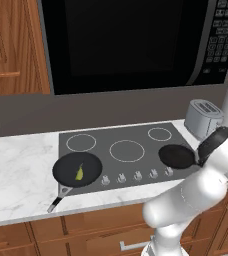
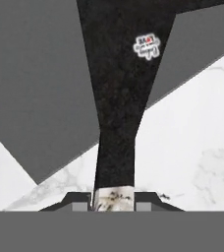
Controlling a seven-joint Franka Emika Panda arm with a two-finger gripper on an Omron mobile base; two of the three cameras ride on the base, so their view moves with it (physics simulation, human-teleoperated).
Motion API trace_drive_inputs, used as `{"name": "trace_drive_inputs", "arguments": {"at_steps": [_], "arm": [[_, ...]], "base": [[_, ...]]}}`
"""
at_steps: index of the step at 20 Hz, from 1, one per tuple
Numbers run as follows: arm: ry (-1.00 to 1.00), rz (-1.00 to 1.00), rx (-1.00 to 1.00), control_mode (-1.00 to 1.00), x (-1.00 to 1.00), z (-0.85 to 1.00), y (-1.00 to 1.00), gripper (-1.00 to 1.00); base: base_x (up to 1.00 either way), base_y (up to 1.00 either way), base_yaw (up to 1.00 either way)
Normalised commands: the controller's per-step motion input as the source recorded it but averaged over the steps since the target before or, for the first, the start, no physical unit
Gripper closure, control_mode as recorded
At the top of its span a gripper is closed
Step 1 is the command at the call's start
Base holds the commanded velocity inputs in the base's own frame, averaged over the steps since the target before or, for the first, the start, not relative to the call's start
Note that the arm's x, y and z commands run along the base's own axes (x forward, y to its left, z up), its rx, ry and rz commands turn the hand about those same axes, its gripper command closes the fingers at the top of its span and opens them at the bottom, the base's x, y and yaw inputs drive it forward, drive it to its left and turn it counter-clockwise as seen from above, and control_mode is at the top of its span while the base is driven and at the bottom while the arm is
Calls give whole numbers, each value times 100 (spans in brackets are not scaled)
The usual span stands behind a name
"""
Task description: Place both pans onto different burners. Then place the lemon wedge and the chicken drumstick on different pans.
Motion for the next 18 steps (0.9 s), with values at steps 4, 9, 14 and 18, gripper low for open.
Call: {"name": "trace_drive_inputs", "arguments": {"at_steps": [4, 9, 14, 18], "arm": [[0, 0, -6, -100, 6, -48, 11, 100], [0, 0, -2, -100, 3, -26, 8, -100], [-5, 0, 0, -100, 0, 2, 1, -100], [-7, 0, 0, -100, 0, 15, 0, -100]], "base": [[0, 0, 0], [0, 0, 0], [0, 0, 0], [0, 0, 0]]}}
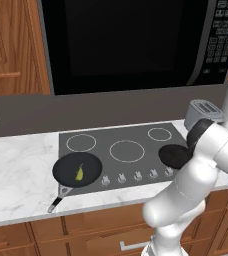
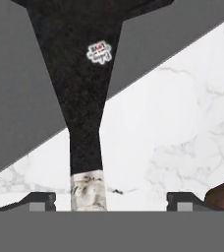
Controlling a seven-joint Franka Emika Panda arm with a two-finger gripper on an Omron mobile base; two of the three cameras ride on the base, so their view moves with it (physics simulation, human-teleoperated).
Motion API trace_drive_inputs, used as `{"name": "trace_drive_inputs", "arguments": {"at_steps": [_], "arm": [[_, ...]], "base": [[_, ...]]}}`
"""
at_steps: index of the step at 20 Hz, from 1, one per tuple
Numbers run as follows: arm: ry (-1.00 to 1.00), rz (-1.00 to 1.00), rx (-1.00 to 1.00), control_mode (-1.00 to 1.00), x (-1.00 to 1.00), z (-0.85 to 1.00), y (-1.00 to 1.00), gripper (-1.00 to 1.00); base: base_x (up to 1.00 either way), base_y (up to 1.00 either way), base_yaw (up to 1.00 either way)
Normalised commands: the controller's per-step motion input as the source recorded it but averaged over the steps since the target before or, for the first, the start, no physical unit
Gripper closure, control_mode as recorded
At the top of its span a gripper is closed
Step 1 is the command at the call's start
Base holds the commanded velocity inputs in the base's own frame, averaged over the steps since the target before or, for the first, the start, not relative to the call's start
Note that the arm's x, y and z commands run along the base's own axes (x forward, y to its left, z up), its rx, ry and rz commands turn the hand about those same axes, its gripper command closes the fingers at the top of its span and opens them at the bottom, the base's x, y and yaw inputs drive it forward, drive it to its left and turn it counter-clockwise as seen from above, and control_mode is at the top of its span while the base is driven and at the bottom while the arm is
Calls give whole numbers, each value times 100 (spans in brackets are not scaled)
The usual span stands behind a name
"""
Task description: Place both pans onto different burners. Then place the lemon wedge and the chicken drumstick on different pans.
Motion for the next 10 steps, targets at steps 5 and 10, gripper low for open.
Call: {"name": "trace_drive_inputs", "arguments": {"at_steps": [5, 10], "arm": [[-6, 0, 0, -100, 0, 12, 0, -100], [-9, 0, 4, -100, -4, 34, 0, -100]], "base": [[0, 0, 0], [0, 0, 0]]}}
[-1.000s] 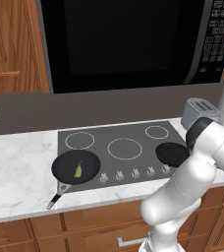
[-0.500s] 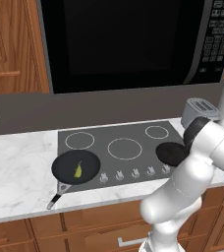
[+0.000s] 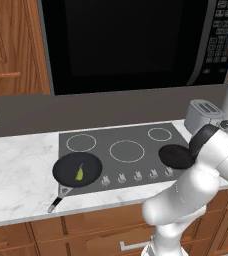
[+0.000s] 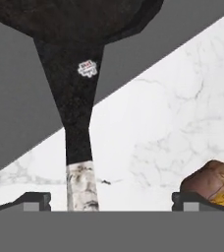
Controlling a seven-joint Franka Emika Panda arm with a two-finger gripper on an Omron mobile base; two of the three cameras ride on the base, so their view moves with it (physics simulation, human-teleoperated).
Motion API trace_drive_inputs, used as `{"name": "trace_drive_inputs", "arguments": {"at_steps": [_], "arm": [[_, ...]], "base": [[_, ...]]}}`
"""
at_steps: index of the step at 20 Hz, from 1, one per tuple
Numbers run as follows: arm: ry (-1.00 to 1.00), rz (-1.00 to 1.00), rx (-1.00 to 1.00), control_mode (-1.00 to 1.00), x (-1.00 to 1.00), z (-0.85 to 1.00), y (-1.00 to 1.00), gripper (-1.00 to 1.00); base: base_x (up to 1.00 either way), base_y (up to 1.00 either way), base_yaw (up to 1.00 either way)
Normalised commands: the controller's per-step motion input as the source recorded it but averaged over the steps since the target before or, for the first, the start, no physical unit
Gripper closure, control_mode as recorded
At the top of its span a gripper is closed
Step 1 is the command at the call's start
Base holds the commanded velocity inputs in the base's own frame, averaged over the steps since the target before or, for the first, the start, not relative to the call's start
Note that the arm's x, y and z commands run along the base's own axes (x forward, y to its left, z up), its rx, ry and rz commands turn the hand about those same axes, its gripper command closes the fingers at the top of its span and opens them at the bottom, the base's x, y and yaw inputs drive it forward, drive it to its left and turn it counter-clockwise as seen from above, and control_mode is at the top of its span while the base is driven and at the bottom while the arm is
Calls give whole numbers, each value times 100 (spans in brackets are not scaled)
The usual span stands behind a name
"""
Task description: Place both pans onto different burners. Then place the lemon wedge and the chicken drumstick on different pans.
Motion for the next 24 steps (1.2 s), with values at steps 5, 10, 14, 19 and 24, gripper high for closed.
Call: {"name": "trace_drive_inputs", "arguments": {"at_steps": [5, 10, 14, 19, 24], "arm": [[-6, 0, 9, -100, -9, 41, 0, -100], [-4, -4, 8, -100, -5, 49, 0, -100], [0, -10, 0, -100, 0, 15, 0, -100], [0, -14, -3, -100, 5, 0, 0, -100], [0, -20, -4, -100, 4, -1, 0, -100]], "base": [[0, 0, 0], [0, 0, 0], [0, 0, 0], [0, 0, 0], [0, 0, 0]]}}
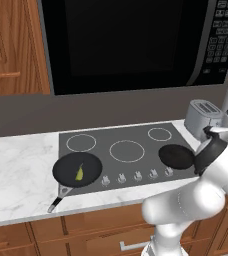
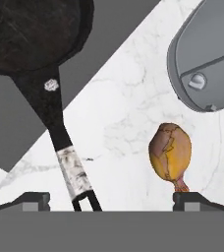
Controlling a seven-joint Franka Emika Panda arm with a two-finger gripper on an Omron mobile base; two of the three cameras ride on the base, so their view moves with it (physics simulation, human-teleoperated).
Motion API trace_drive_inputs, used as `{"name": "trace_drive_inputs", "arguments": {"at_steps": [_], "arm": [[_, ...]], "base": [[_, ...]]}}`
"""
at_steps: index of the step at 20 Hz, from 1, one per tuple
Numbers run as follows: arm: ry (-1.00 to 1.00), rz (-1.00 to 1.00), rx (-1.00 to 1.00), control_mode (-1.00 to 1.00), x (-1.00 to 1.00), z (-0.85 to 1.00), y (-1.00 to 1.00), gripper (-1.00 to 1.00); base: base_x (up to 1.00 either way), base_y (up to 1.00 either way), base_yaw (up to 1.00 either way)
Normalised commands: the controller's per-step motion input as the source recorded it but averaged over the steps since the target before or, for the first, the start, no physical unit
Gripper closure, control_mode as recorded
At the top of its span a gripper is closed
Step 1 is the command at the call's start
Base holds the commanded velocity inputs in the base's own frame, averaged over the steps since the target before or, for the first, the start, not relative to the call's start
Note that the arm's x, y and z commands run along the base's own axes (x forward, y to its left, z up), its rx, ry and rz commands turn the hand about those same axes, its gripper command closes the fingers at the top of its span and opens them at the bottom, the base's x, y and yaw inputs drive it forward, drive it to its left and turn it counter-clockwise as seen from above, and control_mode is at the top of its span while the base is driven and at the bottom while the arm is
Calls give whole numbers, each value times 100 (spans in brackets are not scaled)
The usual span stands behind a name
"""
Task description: Place both pans onto different burners. Then place the lemon wedge and the chicken drumstick on different pans.
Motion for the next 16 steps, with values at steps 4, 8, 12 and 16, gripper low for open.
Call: {"name": "trace_drive_inputs", "arguments": {"at_steps": [4, 8, 12, 16], "arm": [[0, -16, 0, -100, 15, -1, -4, -100], [0, -12, 0, -100, 23, -6, -15, -100], [0, -7, 0, -100, 28, -7, -28, -100], [0, -4, 1, -100, 20, -3, -40, -100]], "base": [[0, 0, 0], [0, 0, 0], [0, 0, 0], [0, 0, 0]]}}
